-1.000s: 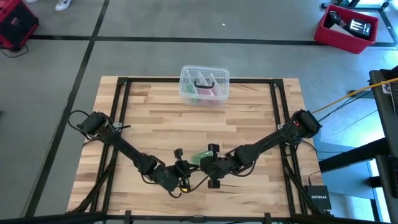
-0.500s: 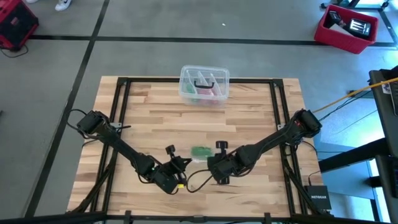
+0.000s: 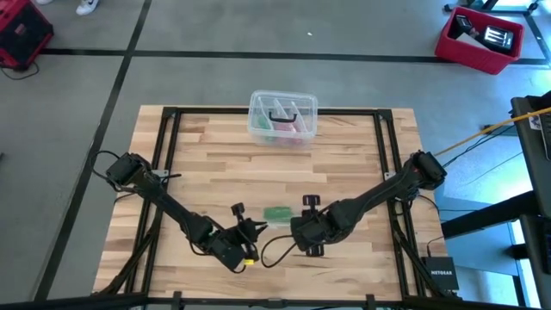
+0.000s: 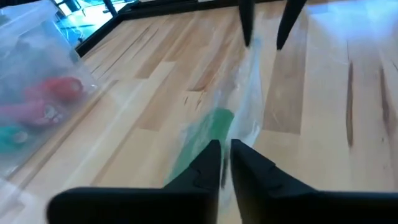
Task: Roll bandage
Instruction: Close the transparent zip lock bag, then open the transparent bin
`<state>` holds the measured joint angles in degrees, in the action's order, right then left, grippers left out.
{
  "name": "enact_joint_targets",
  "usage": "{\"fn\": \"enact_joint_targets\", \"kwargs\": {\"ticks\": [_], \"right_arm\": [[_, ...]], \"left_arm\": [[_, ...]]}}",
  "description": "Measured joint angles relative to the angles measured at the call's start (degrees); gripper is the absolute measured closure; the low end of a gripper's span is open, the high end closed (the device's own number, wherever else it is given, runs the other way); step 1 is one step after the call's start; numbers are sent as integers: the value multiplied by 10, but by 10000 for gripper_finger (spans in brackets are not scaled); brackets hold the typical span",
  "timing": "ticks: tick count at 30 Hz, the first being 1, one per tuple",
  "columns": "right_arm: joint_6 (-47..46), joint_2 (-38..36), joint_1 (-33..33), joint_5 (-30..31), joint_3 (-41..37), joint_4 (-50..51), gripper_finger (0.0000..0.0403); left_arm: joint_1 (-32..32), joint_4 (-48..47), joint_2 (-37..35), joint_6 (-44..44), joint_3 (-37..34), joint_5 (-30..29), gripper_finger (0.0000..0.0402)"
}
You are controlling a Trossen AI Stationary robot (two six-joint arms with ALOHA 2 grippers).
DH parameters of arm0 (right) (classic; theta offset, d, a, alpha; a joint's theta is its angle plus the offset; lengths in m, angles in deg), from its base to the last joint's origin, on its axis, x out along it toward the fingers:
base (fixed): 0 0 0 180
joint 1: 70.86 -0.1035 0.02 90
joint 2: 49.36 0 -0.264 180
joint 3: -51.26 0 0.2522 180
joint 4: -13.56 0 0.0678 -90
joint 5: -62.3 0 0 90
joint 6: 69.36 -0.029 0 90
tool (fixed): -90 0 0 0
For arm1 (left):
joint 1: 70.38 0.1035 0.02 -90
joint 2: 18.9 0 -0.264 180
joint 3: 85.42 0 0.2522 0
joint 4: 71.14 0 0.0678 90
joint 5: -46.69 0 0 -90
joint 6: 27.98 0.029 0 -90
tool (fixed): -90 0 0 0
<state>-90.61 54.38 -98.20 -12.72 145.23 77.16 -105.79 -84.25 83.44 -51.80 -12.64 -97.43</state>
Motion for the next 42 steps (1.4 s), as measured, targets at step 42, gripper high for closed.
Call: {"fn": "enact_joint_targets", "kwargs": {"ticks": [42], "right_arm": [[307, -272, 281, -94, -351, -483, 155]], "left_arm": [[167, -128, -194, 91, -52, 143, 220]]}}
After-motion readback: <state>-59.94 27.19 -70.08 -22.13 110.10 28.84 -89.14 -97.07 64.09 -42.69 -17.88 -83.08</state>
